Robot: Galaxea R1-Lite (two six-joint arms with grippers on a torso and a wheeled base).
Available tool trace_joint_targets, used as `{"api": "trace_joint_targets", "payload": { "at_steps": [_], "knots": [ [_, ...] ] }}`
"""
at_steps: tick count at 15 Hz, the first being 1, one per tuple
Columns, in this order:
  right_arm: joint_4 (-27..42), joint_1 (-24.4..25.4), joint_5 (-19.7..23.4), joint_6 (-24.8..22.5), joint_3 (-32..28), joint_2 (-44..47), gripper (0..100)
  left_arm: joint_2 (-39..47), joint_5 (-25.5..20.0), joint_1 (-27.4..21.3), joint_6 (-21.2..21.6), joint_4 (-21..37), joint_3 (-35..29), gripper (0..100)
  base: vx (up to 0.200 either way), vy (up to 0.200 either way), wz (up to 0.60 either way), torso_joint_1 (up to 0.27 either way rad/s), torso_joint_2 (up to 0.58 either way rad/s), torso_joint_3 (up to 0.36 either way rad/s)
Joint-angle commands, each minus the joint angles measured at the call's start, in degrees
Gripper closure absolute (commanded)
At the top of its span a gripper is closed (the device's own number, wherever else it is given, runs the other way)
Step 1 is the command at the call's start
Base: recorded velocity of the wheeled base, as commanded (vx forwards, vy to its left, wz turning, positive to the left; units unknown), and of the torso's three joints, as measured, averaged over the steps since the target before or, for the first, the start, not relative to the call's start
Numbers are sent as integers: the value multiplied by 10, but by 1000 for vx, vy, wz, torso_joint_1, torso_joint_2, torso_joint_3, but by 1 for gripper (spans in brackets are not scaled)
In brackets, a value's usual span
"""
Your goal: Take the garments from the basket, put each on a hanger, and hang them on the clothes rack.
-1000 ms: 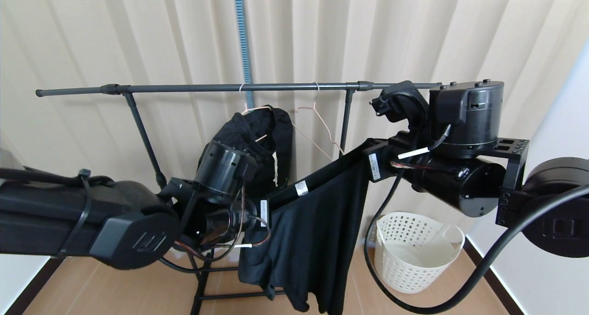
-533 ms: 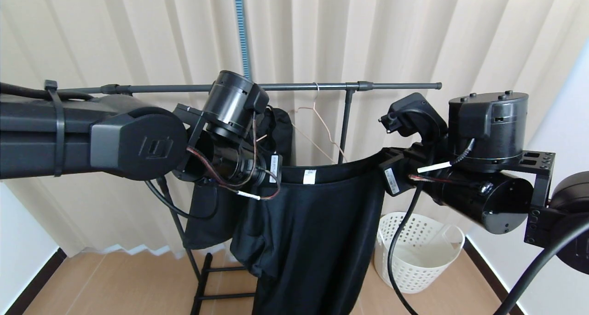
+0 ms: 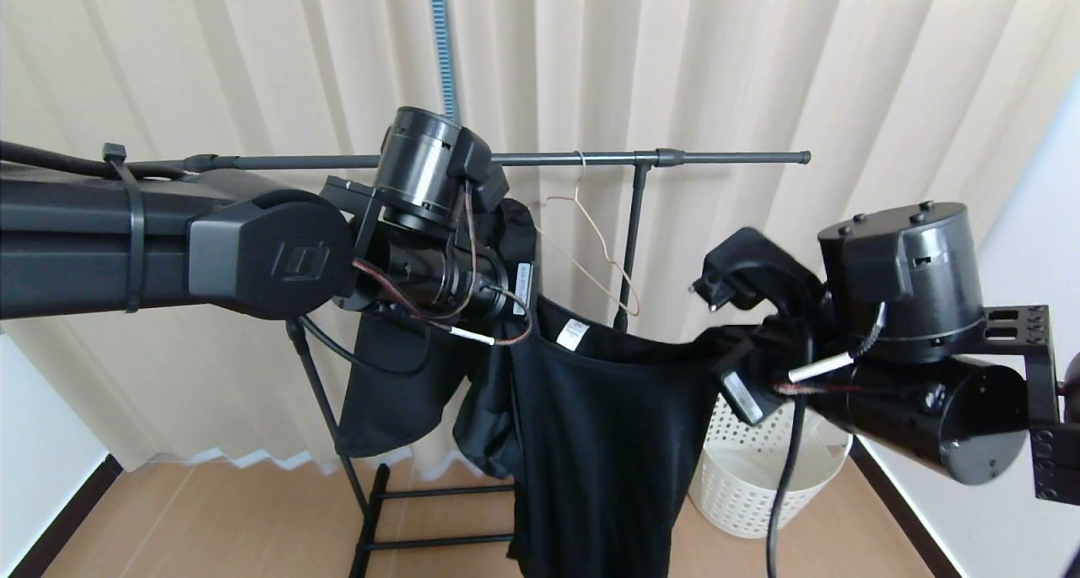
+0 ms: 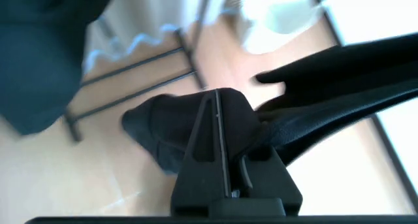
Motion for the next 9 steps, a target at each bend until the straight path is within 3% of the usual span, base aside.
{"api": "trace_joint_targets", "payload": {
  "at_steps": [1, 3, 5, 9],
  "knots": [
    [50, 48, 15, -4, 1, -44, 100, -2, -11, 8, 9, -11, -8, 100, 0, 0, 0, 0, 0, 0],
    [84, 124, 35, 5, 0, -56, 100, -2, -60, 9, 14, -32, -24, 100, 0, 0, 0, 0, 0, 0],
    [82, 163, 36, 43, -5, -43, 100, -3, -88, 9, 15, -45, -36, 100, 0, 0, 0, 0, 0, 0],
    [79, 210, 36, 195, -83, 31, 100, -3, -126, 4, 13, -55, -56, 100, 0, 0, 0, 0, 0, 0]
  ]
}}
